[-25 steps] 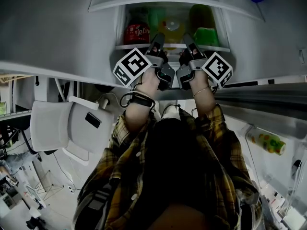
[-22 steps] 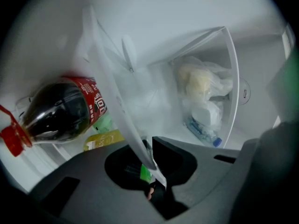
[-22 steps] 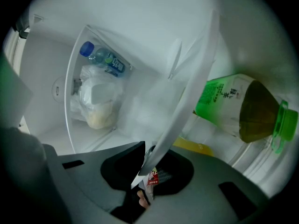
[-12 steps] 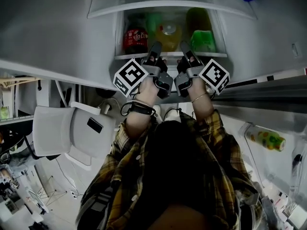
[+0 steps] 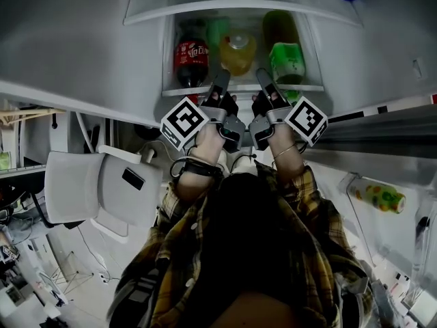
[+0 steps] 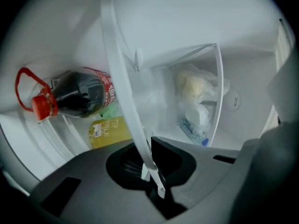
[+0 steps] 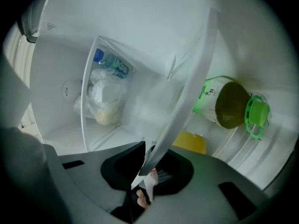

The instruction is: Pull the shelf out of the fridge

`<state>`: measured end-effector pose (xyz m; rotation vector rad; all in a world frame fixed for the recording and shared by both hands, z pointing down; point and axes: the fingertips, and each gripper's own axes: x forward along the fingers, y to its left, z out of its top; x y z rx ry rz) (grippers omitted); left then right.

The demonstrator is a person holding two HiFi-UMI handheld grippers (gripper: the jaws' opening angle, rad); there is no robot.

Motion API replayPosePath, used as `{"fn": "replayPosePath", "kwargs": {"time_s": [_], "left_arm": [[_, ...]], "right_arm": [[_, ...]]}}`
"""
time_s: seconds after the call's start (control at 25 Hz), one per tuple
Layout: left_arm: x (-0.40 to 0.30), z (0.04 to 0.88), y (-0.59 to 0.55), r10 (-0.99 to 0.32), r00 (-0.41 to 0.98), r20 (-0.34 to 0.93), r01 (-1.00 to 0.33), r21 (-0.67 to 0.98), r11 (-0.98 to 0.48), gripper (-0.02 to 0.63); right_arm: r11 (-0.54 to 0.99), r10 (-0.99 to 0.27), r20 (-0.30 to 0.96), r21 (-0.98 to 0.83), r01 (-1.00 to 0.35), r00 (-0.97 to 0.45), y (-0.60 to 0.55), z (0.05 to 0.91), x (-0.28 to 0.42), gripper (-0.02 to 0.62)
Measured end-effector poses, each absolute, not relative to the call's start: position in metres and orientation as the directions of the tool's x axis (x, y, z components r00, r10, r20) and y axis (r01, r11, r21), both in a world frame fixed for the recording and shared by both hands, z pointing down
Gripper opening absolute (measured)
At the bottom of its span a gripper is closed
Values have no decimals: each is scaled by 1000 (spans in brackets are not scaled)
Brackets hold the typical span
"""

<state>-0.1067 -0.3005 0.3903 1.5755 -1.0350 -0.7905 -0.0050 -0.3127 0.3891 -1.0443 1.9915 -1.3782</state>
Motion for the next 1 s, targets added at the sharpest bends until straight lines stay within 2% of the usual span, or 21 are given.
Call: {"fn": "replayPosePath", "kwargs": {"time_s": [0.52, 0.68, 0.8, 1.0], "left_arm": [[-100, 387, -269, -906, 423, -3, -185, 979, -89, 28], [-96, 378, -261, -898, 439, -43, -145, 982, -118, 28], [-98, 380, -251, -892, 451, -29, -191, 973, -129, 31], [-91, 376, -234, -893, 447, -56, -121, 985, -122, 32]], "right_arm": [[219, -801, -33, -946, -241, -597, -281, 382, 0, 55], [229, -794, -48, -947, -224, -606, -273, 377, -1, 55], [228, -791, -48, -948, -220, -610, -263, 377, -1, 57], [228, -788, -42, -947, -228, -614, -248, 377, 2, 57]]}}
